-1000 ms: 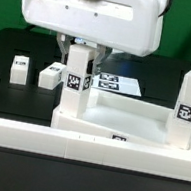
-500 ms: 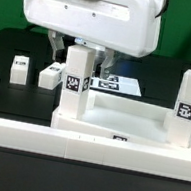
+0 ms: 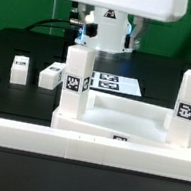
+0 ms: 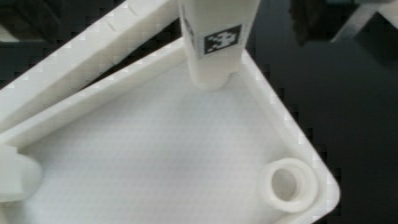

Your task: Assemble desk

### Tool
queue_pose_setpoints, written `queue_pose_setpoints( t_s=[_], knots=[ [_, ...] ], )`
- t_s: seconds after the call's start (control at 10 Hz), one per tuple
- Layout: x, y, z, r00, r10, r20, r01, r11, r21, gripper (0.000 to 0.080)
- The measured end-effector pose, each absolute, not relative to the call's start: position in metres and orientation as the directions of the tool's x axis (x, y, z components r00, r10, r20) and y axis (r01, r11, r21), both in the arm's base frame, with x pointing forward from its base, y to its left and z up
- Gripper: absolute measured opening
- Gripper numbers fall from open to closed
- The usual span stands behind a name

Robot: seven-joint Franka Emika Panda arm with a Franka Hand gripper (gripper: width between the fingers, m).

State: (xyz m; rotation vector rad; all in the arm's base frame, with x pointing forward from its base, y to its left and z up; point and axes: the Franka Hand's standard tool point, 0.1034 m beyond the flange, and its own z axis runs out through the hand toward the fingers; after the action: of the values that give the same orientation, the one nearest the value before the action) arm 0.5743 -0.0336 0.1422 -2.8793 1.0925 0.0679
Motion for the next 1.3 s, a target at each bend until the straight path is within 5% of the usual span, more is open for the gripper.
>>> queue_pose_setpoints(
  t_s=[0.5, 1.3],
  knots=[
    [0.579, -0.032, 0.142, 0.757, -0.650, -0.057, -0.653, -0.756, -0.044, 0.0649],
    [0.559, 0.000, 0.144, 0.501, -0.862, -0.084, -0.865, -0.500, -0.025, 0.0649]
  ],
)
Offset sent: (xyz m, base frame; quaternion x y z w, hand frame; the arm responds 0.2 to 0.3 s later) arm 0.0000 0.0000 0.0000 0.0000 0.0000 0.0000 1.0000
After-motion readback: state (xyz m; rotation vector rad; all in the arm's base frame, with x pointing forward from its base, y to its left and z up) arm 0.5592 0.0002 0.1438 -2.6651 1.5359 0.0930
